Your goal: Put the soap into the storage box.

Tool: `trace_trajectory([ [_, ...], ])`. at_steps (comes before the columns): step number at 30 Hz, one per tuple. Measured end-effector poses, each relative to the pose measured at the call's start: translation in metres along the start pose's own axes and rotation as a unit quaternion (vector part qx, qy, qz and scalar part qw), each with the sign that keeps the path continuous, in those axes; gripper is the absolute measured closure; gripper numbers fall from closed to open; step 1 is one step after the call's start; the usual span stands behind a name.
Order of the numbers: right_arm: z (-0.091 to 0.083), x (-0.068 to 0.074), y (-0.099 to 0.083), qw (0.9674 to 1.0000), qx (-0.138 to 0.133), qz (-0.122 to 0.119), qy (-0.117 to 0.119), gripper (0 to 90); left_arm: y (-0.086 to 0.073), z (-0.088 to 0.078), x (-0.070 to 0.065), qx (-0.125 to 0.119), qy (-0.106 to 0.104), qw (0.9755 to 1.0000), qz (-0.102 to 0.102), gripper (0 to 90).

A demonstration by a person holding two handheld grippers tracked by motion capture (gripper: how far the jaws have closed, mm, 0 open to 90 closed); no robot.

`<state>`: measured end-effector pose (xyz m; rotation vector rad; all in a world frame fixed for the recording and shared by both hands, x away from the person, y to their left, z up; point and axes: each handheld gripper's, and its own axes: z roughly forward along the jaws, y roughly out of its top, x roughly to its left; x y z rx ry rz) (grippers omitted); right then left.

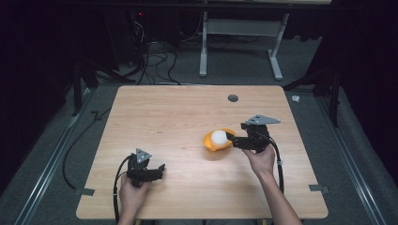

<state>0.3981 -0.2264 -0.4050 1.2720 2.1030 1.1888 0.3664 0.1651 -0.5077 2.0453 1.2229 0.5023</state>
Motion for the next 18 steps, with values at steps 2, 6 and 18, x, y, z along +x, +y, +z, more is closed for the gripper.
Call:
trace_trajectory([
  [2,-0.002,-0.001,-0.001,1.0,-0.003,0.002,-0.001,26.6,0.0,0.0,0.0,0.0,0.0,1.0,0.0,15.5],
  [6,-0.008,-0.004,-0.002,0.9999,-0.009,0.005,-0.002,26.8,0.0,0.0,0.0,0.0,0.0,1.0,0.0,15.5],
  [18,-0.025,-0.011,-0.007,0.9996,-0.02,0.012,-0.014,27.4,0.0,0.0,0.0,0.0,0.0,1.0,0.0,15.5],
])
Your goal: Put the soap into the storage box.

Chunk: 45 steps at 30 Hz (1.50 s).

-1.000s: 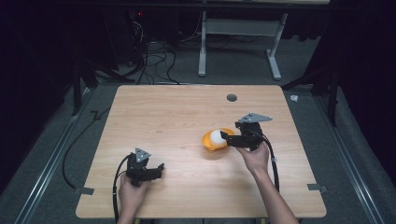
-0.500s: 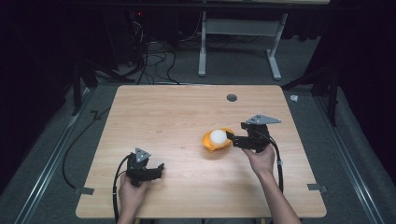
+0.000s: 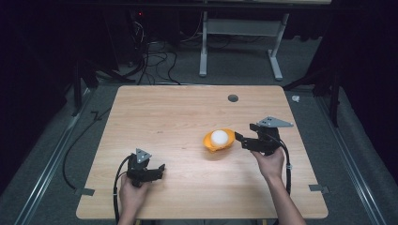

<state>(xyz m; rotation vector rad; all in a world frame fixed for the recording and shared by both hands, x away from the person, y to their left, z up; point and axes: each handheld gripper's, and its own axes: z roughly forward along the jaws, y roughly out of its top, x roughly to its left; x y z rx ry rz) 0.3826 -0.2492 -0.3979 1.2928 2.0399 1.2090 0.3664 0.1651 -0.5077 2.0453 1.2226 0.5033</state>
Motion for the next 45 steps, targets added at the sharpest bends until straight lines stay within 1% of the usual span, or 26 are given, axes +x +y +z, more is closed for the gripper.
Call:
trace_trajectory([
  [16,-0.018,-0.008,-0.008,0.9999,-0.009,0.003,-0.011,27.8,0.0,0.0,0.0,0.0,0.0,1.0,0.0,15.5],
  [28,-0.03,-0.011,-0.014,0.9997,-0.012,0.014,-0.014,29.3,0.0,0.0,0.0,0.0,0.0,1.0,0.0,15.5],
  [45,-0.048,-0.017,-0.03,0.9994,-0.015,0.024,-0.021,30.0,0.0,0.0,0.0,0.0,0.0,1.0,0.0,15.5],
])
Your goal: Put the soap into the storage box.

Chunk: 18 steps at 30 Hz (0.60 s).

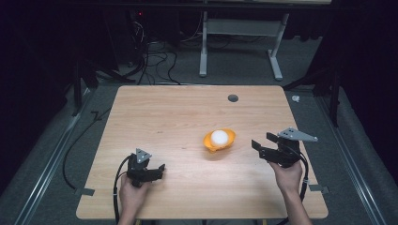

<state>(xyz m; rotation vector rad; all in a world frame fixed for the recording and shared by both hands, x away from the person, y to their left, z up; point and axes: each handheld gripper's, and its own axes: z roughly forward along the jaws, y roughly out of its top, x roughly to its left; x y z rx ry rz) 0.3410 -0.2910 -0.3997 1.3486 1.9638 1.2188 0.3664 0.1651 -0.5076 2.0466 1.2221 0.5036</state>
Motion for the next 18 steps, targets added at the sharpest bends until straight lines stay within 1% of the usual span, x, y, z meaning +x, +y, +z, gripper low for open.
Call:
trace_trajectory([
  [18,-0.011,-0.005,-0.016,0.9999,-0.005,0.012,-0.004,29.9,0.0,0.0,0.0,0.0,0.0,1.0,0.0,15.5],
])
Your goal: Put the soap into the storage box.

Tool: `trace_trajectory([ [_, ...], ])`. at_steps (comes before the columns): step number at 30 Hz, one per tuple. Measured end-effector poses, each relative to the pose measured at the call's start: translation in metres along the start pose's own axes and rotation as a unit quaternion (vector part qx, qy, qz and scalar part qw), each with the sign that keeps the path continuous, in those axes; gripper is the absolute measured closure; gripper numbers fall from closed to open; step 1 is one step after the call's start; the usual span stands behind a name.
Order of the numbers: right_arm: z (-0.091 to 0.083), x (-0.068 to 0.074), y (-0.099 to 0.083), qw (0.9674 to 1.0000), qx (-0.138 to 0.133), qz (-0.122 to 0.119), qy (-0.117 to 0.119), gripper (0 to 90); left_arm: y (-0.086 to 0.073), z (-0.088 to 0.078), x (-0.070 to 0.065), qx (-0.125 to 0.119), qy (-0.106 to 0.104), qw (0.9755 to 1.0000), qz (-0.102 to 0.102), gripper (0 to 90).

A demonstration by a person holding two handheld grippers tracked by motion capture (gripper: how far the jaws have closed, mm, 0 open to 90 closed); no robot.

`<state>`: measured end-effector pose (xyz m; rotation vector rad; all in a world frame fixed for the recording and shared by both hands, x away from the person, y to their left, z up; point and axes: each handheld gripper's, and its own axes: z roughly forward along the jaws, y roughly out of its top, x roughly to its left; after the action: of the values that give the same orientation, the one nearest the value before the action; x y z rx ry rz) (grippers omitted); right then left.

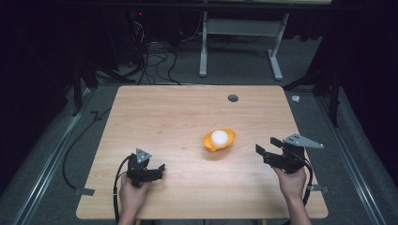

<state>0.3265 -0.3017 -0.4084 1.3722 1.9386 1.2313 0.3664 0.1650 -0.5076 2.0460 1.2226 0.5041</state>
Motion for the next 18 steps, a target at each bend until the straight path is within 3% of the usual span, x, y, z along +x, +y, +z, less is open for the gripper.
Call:
trace_trajectory([
  [18,0.001,0.0,-0.015,0.9999,0.012,0.01,0.004,30.0,0.0,0.0,0.0,0.0,0.0,1.0,0.0,15.5],
])
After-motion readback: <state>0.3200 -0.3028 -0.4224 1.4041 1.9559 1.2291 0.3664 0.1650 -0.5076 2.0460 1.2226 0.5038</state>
